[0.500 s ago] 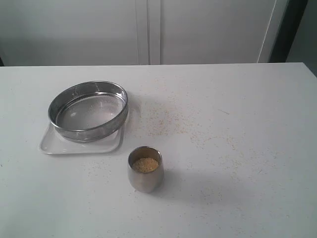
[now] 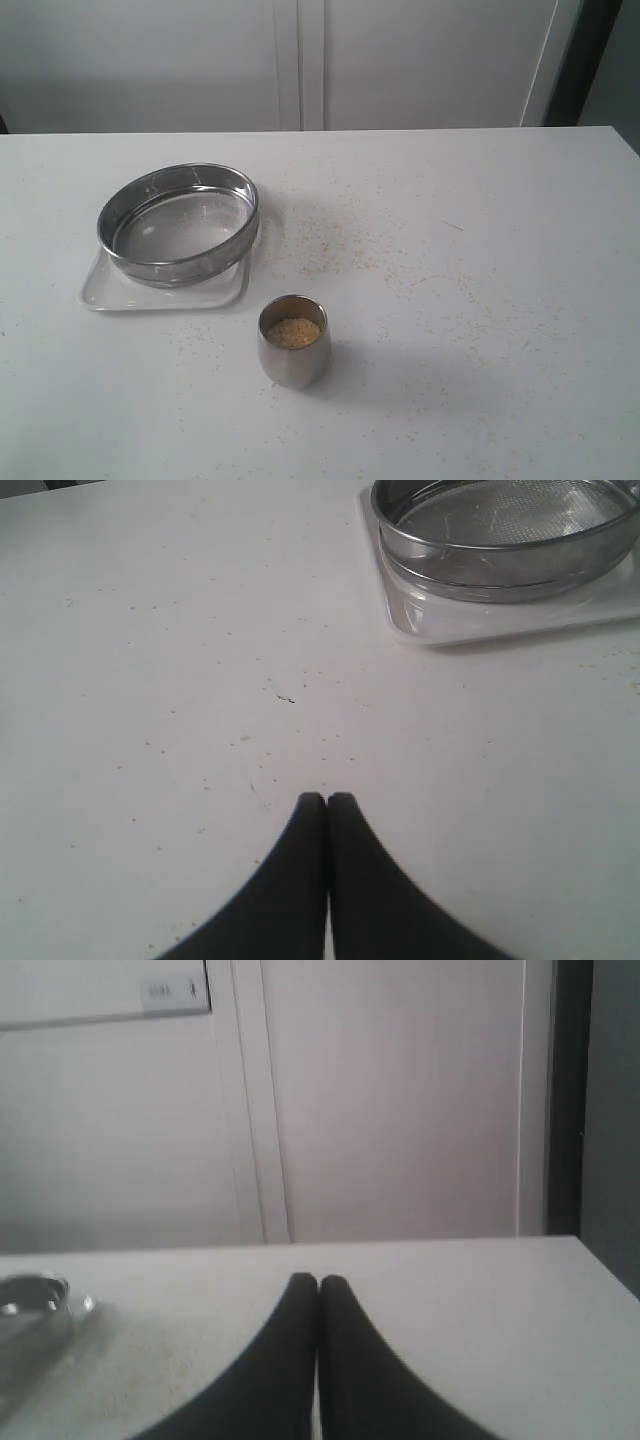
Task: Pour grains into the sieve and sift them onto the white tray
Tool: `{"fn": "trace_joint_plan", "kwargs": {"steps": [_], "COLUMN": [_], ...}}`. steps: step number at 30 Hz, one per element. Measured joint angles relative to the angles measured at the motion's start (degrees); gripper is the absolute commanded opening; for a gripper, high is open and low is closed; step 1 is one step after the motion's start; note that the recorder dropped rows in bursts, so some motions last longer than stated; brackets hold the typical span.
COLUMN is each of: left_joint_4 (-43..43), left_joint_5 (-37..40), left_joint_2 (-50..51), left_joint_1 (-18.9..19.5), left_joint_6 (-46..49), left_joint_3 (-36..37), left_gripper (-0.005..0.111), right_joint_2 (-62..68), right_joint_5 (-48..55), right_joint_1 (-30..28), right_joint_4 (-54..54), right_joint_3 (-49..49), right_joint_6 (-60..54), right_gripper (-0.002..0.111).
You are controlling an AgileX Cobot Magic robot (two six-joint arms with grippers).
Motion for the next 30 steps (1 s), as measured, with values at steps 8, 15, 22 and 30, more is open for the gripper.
{"fn": "trace_joint_plan", "kwargs": {"steps": [8, 15, 22, 30], "left_joint_4": [0.00, 0.00, 0.00, 0.00], "left_joint_5": [0.00, 0.00, 0.00, 0.00], "left_joint_2": [0.00, 0.00, 0.00, 0.00], "left_joint_1": [0.00, 0.00, 0.00, 0.00], "left_joint_6": [0.00, 0.00, 0.00, 0.00], "left_joint_3": [0.00, 0.00, 0.00, 0.00], "left_gripper": [0.000, 0.000, 0.000, 0.000], "right_joint_2": [0.00, 4.65, 17.60, 34.26], "right_joint_5": [-15.77, -18.41, -26.86, -39.27], "right_joint_1": [0.00, 0.00, 0.00, 0.00], "right_joint_4": [-0.50, -8.20, -16.18, -29.45], "right_joint_3": [0.00, -4.07, -7.89, -12.38], "right_joint_6": [15.73, 16.00, 17.74, 23.67], "right_gripper": [0.000, 0.000, 0.000, 0.000]}}
